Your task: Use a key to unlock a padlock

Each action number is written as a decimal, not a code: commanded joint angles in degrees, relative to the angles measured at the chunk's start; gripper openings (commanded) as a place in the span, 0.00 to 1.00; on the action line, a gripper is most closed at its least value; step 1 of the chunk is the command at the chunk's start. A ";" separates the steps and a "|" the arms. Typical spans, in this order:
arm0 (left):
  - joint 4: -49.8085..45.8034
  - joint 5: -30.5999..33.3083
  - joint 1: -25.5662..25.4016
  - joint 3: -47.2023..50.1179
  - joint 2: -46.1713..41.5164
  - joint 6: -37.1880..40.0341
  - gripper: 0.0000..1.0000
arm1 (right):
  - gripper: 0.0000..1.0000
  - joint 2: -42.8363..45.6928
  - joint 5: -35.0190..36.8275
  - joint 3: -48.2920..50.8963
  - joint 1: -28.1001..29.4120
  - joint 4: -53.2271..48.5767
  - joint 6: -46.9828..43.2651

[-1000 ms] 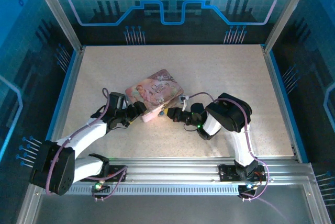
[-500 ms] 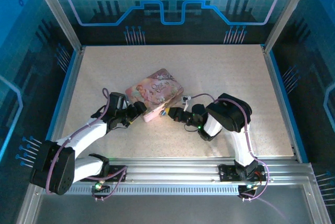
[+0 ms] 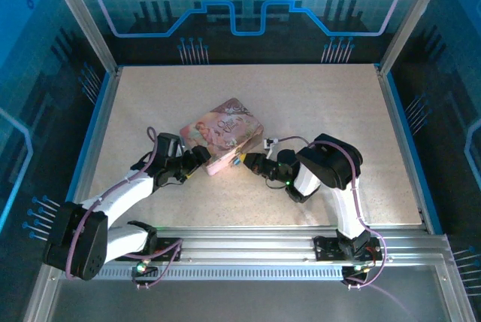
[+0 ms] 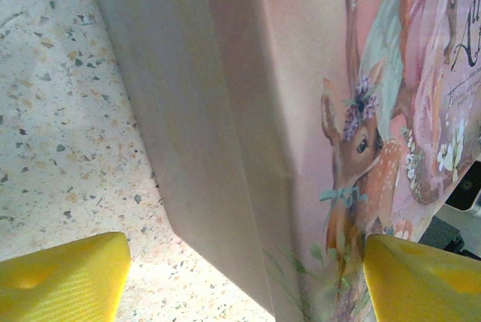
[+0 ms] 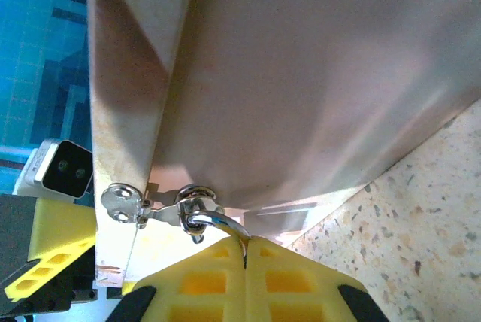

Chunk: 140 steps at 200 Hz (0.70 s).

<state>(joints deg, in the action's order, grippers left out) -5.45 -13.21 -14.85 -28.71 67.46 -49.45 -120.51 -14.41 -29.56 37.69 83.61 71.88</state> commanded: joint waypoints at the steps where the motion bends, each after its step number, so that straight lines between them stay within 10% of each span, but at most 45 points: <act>1: -3.20 0.72 -0.40 1.63 0.66 -0.14 0.82 | 0.01 -0.91 -0.16 1.35 -0.54 -2.14 3.98; 140: -3.10 0.79 -0.36 1.73 0.35 -0.14 0.82 | 0.01 -0.08 1.40 2.05 -1.83 -2.16 9.77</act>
<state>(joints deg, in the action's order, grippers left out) -5.45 -13.21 -14.87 -28.71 67.46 -49.58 -120.51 -15.00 -29.19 37.30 84.20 80.64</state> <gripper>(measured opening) 0.816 0.051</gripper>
